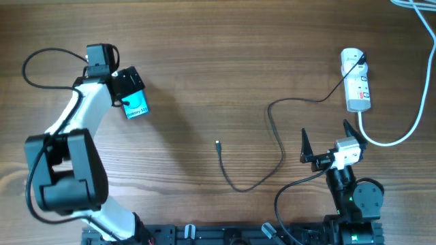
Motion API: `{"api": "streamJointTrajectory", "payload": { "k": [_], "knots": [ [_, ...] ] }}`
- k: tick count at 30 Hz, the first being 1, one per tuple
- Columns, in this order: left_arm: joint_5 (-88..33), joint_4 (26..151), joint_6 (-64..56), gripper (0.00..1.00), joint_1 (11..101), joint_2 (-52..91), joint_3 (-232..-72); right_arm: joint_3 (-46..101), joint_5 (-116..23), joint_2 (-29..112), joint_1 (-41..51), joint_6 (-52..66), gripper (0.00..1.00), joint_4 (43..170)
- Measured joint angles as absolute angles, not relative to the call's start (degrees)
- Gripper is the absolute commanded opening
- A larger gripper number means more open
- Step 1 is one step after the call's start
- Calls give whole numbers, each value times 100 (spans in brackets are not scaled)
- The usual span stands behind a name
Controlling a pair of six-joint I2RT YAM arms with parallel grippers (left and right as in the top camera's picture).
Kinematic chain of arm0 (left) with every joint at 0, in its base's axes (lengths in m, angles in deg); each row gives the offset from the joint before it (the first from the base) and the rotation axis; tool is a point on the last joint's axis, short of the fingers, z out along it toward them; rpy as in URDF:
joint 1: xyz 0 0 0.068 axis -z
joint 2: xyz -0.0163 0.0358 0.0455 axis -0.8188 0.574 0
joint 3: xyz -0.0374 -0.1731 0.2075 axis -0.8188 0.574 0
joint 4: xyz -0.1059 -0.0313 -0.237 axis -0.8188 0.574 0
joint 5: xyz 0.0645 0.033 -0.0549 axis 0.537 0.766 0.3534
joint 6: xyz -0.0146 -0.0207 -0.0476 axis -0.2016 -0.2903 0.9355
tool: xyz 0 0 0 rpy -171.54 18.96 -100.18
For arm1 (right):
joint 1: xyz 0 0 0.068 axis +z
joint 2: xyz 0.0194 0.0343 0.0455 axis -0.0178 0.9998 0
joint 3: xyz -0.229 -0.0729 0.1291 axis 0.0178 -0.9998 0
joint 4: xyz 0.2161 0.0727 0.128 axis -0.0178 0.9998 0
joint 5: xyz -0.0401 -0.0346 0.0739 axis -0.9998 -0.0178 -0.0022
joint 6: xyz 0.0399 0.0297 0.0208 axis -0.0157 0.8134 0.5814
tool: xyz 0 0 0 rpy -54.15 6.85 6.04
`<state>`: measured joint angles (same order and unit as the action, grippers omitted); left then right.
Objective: Plug charger to phone and switch on socket
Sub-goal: 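Carry the phone right with the left gripper, holding it upright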
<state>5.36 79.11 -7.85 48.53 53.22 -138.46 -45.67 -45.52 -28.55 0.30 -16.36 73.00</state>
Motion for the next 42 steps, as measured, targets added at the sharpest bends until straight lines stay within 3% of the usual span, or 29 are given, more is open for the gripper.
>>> {"api": "streamJointTrajectory", "payload": {
  "k": [6,13,20,30,34,42],
  "knots": [
    [228,7745,-809,100,4864,5943,-13863,-4567,-4550,-2855,30,-1636,100,7300],
    [193,8246,-833,82,4864,5941,-13957,-4567,-4550,-2855,30,-1636,100,7300],
    [38,8691,-855,71,4836,5932,-14027,-4567,-4550,-2855,30,-1636,100,7300],
    [-627,9835,-850,72,4840,5886,-14125,-4567,-4550,-2855,30,-1636,100,7300],
    [-565,10228,-761,72,5211,5886,-14115,-4567,-4550,-2855,30,-1636,100,7300],
    [-563,10263,-94,74,6912,5875,-14093,-4567,-4552,-2855,30,-1636,100,7300]
  ]
}}
